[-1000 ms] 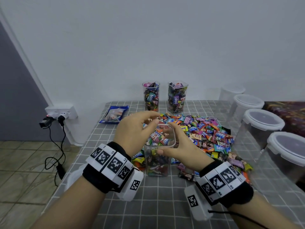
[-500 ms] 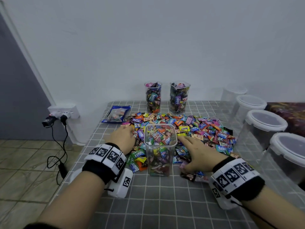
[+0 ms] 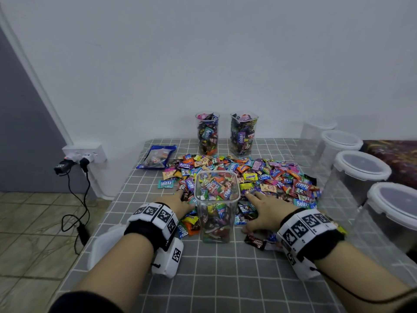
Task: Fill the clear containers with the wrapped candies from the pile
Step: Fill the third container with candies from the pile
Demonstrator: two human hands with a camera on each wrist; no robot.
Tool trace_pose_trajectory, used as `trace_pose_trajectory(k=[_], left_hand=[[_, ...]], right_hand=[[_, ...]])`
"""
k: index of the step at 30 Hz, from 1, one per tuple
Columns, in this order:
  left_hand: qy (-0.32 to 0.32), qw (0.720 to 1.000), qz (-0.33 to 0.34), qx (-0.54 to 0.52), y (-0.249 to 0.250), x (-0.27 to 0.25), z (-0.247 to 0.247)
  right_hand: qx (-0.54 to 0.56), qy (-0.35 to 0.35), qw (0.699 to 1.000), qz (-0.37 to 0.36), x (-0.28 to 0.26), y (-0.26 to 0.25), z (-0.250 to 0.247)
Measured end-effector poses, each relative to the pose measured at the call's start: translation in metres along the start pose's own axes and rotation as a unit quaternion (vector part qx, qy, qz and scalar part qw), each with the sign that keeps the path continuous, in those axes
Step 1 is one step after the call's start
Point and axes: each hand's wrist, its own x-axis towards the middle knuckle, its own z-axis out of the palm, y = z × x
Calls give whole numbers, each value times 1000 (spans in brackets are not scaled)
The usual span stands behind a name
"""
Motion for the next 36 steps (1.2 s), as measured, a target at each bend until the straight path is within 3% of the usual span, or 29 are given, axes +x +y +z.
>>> trace_pose_trajectory(k=[6,13,24,36], left_hand=[[-13,999,25,43,1,-6,0],[-1,997,33,65,5,-9,-6],[65,994,17,85,5,-8,-8],[137,989,10,50,3,-11,-5]], right_hand=[[-30,-8,999,-13,-6,-7,0],[-62,49,997,-15,-5,-14,1],[-44,75,996,12,3,-12,-7],[11,180,984,11,-1,-9,-6]])
